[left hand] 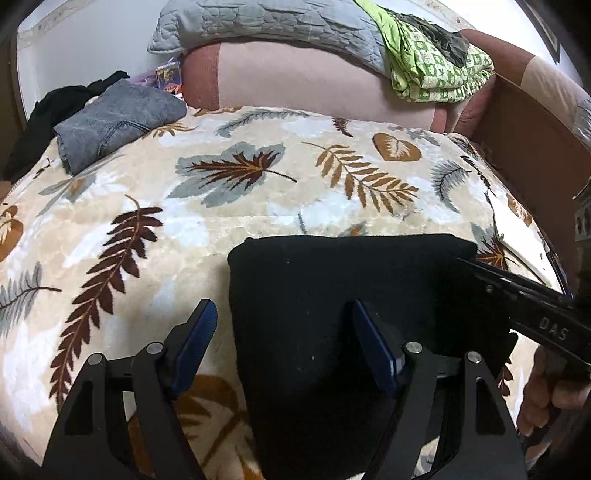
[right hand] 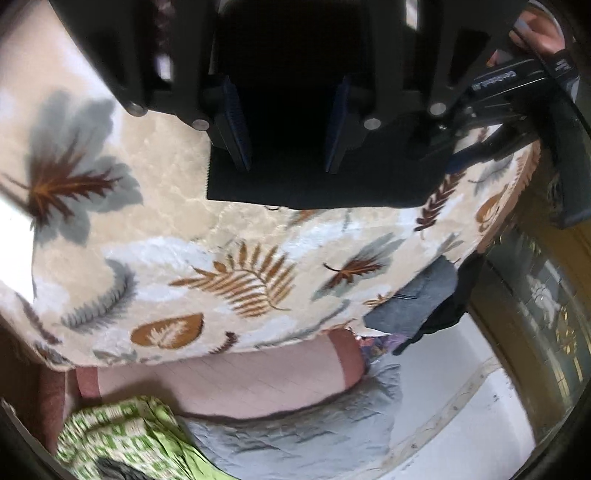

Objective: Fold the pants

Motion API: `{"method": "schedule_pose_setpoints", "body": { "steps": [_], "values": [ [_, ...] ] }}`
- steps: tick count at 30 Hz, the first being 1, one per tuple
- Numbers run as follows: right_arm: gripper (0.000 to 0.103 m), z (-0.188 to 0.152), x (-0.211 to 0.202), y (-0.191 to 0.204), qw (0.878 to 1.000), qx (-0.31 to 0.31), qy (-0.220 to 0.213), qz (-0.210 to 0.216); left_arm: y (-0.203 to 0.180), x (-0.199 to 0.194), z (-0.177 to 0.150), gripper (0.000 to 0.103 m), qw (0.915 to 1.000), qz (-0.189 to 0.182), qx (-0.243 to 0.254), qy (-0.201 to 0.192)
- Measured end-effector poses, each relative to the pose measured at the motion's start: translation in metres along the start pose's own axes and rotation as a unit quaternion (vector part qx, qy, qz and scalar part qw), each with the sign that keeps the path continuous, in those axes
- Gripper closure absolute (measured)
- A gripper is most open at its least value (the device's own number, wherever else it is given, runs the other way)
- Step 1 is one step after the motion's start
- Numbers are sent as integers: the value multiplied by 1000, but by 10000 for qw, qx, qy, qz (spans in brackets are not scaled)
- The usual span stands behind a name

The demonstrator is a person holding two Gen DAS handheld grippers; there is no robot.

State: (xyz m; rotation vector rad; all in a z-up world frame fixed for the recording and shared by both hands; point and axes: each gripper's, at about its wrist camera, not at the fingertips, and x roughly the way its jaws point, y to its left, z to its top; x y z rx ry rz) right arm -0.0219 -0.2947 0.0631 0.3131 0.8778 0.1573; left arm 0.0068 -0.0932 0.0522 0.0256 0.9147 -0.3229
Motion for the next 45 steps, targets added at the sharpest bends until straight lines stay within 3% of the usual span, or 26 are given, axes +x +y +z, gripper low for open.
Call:
{"method": "schedule_pose_setpoints", "body": {
  "steps": [7,15,19,26,31,32,33,34,35,36,39,43,44,45],
  "values": [
    [60,1,14,-6,10000,-11,63,36,0,10,1,21,10000,-24,-29,36],
    [59,1,1,-1,10000,-49,39,-19,-1,8,1,21,10000,-3,-78,14],
    [46,-5,-18,2,9999,-82,-33,-58,0,2,-1,21,9999,-39,-141,28],
    [40,-18,-35,-15,9991,104,-58,-402,1,-10,-8,21,9988,-332,-372,-33],
    [39,-12,-15,-22,9995,292,-74,-29,-11,-17,-12,21,9992,-276,-272,-86],
    [40,-10,-9,-25,9992,376,-77,122,-13,-20,-14,21,9993,-246,-252,-93],
    [51,-10,-4,-27,9988,428,-85,200,-13,-22,-16,21,9994,-232,-249,-101],
    [72,-9,-1,-28,9986,450,-112,234,-13,-25,-17,21,9993,-246,-255,-111],
    [74,-9,0,-28,9989,403,-182,163,-13,-28,-18,21,9992,-275,-261,-120],
    [88,-8,-1,-28,9989,357,-238,176,-13,-31,-20,21,9991,-316,-251,-129],
    [94,-4,-13,-25,9986,305,-390,186,-17,-33,-23,21,9994,-331,-113,-86],
    [94,-11,-9,-19,9998,55,-198,-48,-30,-26,-32,20,9996,-75,277,-20],
    [92,-14,-9,-21,9998,91,-185,-58,-31,-25,-36,20,9993,-12,361,-52],
    [83,-16,-13,-23,9996,144,-217,-76,-32,-25,-38,19,9992,22,403,-82]
  ]
}}
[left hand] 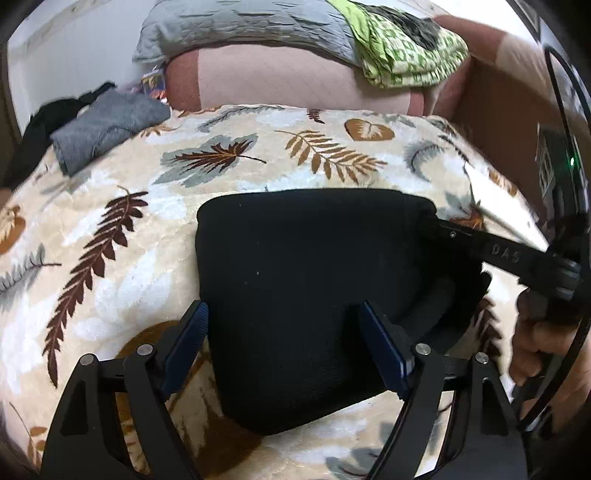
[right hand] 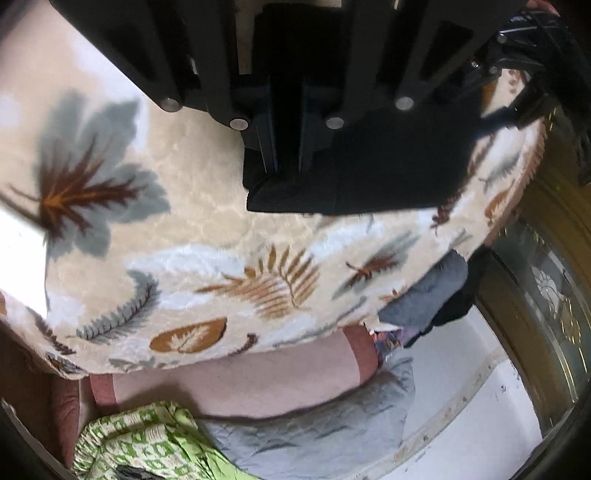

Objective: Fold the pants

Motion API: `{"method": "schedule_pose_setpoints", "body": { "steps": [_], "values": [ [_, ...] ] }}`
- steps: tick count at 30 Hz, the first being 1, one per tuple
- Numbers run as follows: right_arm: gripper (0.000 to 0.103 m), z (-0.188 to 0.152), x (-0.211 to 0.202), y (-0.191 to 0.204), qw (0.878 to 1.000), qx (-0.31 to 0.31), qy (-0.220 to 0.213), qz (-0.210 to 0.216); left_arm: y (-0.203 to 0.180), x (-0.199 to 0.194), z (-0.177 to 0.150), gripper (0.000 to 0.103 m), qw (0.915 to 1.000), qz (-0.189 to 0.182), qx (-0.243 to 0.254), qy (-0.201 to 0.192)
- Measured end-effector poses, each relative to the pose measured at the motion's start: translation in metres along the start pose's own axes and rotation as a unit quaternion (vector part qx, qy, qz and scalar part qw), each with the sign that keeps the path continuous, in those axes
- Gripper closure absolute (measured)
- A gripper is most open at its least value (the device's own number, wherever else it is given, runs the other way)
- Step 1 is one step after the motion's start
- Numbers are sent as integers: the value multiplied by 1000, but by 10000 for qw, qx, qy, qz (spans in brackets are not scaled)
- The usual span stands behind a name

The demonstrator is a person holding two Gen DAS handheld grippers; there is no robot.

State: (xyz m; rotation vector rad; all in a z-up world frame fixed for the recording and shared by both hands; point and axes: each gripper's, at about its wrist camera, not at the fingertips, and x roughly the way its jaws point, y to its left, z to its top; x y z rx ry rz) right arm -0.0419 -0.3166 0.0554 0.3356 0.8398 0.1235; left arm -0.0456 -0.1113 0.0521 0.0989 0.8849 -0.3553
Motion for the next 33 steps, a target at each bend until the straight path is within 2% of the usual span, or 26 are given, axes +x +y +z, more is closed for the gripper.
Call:
{"method": "schedule_pose_setpoints", "body": {
  "steps": [1,3,5,6,8,10,13,18,23,28,30,33],
  "values": [
    [79,-1,-6,-3,9999,62,-49,-66,0,-1,-1,19,10000,8,-11,-36],
    [77,-4,-24,-6,9998,67,-132,-143,3,-2,0,19,9999,-56,-97,-15],
    [75,-8,-42,-6,9997,-8,-248,-22,8,-3,2,19,9997,-162,-193,-3],
    [70,-11,-51,-3,9994,-51,-329,76,12,-3,1,19,9995,-210,-253,-27],
    [69,-17,-57,5,9988,-161,-377,274,14,0,-1,19,9991,-257,-342,7],
    [69,-26,-52,18,9985,-406,-186,321,16,3,-2,19,9985,-308,-456,59],
    [69,-42,-38,27,9966,-745,202,-275,17,3,-4,19,9978,-367,-551,68],
    [68,-52,-39,14,9988,-448,153,-83,20,3,-12,19,9964,-497,-688,29],
    [62,-52,-42,11,9992,-366,143,-65,15,-6,-10,19,9980,-360,-515,-117],
    [58,-45,-58,13,9990,-312,-220,232,9,-21,-3,19,9982,-241,-230,-500],
    [57,-45,-58,18,9984,-425,-271,243,11,-20,0,19,9981,-253,-240,-513],
    [47,-47,-57,30,9967,-733,-304,152,15,-13,1,19,9984,-241,-300,-413]
  ]
}}
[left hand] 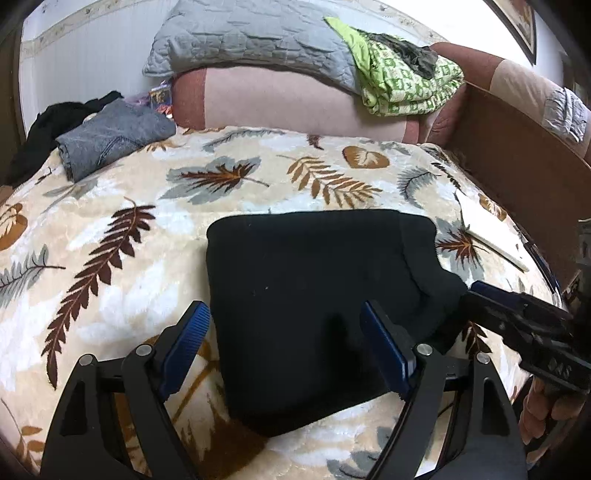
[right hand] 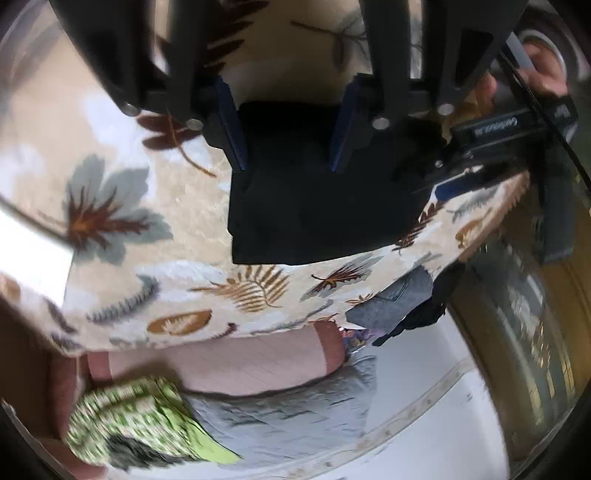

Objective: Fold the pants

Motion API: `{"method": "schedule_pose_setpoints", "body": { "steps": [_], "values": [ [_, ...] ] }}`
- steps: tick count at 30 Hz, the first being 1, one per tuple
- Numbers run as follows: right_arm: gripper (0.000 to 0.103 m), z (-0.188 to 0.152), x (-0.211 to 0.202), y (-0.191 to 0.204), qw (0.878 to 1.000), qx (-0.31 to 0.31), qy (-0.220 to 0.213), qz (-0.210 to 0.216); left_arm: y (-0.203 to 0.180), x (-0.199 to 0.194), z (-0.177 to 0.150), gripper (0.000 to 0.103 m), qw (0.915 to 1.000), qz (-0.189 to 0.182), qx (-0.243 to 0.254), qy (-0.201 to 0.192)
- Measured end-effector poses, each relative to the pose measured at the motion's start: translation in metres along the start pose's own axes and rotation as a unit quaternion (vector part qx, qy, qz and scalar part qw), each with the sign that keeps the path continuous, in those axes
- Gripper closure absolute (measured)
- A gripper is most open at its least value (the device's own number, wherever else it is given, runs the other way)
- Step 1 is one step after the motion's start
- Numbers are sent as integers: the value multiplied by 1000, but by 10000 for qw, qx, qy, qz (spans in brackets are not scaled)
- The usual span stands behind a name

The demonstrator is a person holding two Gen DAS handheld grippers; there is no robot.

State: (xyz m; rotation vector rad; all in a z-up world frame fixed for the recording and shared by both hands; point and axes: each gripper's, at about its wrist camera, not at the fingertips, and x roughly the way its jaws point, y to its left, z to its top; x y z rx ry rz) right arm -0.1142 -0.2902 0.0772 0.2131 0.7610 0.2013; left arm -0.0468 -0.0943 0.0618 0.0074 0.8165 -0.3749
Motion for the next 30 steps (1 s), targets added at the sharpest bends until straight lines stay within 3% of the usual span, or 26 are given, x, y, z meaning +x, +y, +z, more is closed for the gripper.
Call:
{"method": "schedule_pose_setpoints", "body": {
  "steps": [5,10,15,25,30],
  "values": [
    [43,-3,13,4,9996,-93,231,-137,7,7,1,19,9998,20,-174,101],
    [44,2,-3,12,9988,-471,42,-145,12,11,1,19,9994,-31,-296,169],
    [44,0,-5,24,9954,-934,140,-147,17,17,2,19,9988,-51,-417,263],
    [47,-15,23,56,9698,-2245,468,-826,23,24,7,19,9977,-182,-567,331],
    [47,-11,31,64,9615,-2501,247,-1114,23,26,7,19,9975,-193,-576,357]
  ]
}}
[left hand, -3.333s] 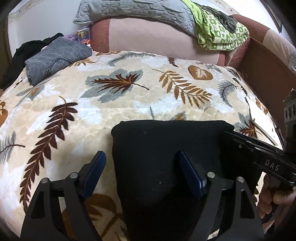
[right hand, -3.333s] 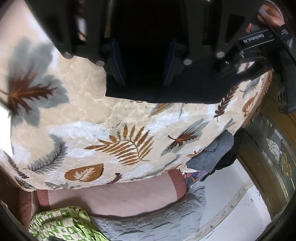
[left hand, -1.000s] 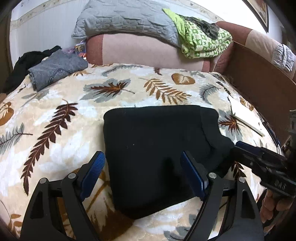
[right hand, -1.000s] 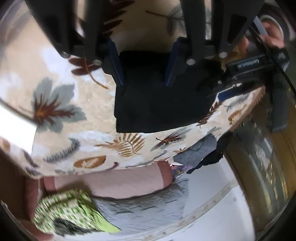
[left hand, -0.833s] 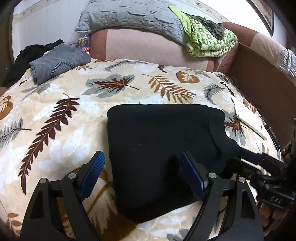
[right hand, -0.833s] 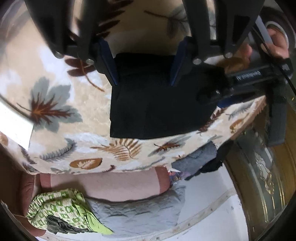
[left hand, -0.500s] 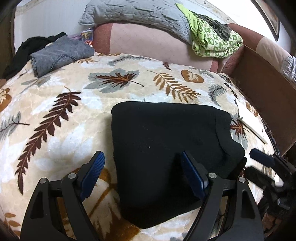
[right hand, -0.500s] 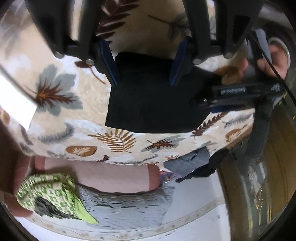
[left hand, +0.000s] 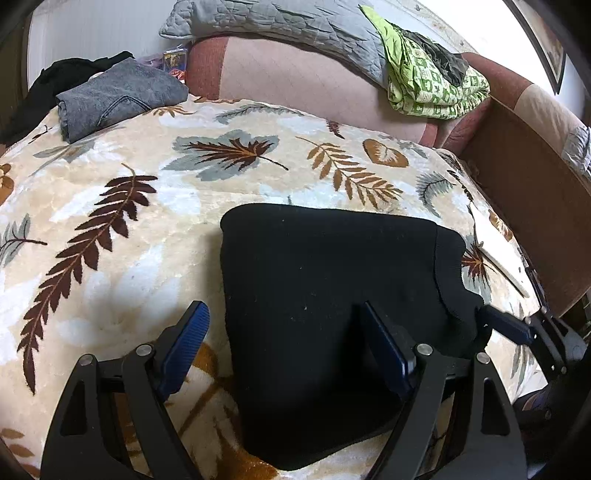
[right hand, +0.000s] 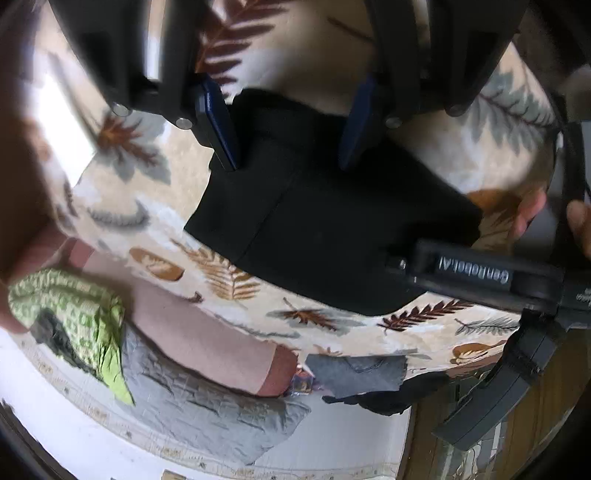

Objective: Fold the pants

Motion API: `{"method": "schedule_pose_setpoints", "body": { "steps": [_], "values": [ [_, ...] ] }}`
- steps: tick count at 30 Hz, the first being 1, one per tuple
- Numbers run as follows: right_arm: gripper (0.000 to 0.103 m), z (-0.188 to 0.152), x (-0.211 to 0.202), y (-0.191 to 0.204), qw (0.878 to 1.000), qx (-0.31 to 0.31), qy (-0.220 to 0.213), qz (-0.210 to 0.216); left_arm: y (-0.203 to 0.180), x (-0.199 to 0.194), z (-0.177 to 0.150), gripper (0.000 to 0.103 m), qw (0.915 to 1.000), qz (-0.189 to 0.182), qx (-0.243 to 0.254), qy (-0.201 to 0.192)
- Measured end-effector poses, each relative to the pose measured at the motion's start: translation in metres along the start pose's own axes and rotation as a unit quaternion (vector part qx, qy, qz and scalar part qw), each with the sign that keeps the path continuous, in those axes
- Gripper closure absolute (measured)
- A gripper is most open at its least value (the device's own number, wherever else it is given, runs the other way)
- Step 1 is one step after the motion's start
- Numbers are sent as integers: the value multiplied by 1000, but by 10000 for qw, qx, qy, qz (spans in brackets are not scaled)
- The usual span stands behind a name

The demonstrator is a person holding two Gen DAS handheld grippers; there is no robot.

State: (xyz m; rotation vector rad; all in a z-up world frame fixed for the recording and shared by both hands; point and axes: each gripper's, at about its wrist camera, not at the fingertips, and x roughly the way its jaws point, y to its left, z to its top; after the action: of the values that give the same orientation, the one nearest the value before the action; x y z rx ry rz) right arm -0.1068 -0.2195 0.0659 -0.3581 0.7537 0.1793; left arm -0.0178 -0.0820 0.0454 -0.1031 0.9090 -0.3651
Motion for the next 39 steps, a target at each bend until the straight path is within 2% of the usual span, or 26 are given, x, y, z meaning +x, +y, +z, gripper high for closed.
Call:
{"method": "schedule_pose_setpoints", "body": {
  "steps": [2,3,4,7,10,13,16,19,23,25,27,29,32,34,35,36,38,39],
  "values": [
    [48,3,6,1,10000,-30,31,33,0,1,0,19,10000,-3,-5,14],
    [55,4,9,0,10000,-15,50,77,0,1,0,19,10000,0,0,17],
    [75,5,10,0,9999,28,47,164,0,1,0,19,10000,4,6,19],
    [90,6,3,-6,9988,285,-14,401,1,2,0,19,10000,-3,-14,31],
    [91,8,-11,-11,9971,485,-135,564,1,-1,1,19,10000,-7,-12,-2],
    [91,6,-23,-7,9973,420,-189,564,0,-6,1,19,10000,-48,-6,-77],
    [91,-2,-14,-2,9982,307,20,520,-2,-4,1,19,10000,5,52,-39],
    [89,-10,0,-6,9961,552,203,663,-1,0,-1,19,10000,5,30,57],
    [68,-4,-15,-25,9883,1121,61,1036,0,0,0,19,10000,63,43,45],
    [57,-3,-24,-43,9782,1621,-82,1295,0,1,0,19,9999,76,36,58],
    [54,-2,-25,-56,9690,2004,-134,1435,0,2,0,19,10000,53,16,72],
    [54,0,-17,-71,9627,2384,-71,1277,-1,3,0,19,10000,50,40,69],
    [53,4,5,-84,9604,2637,124,891,-3,4,-1,19,9999,71,101,52],
    [52,6,26,-91,9563,2769,343,869,-4,5,-2,18,9999,70,124,48],
    [54,6,38,-92,9541,2810,442,940,-4,6,-2,18,9999,73,129,49],
    [64,5,46,-93,9519,2851,488,1008,-4,7,-1,18,9999,72,127,54],
    [73,5,54,-95,9483,2955,450,1062,-2,9,-1,18,9999,66,106,78],
    [87,7,54,-97,9488,2949,379,1062,-1,9,-1,18,9999,52,92,82]
  ]
}}
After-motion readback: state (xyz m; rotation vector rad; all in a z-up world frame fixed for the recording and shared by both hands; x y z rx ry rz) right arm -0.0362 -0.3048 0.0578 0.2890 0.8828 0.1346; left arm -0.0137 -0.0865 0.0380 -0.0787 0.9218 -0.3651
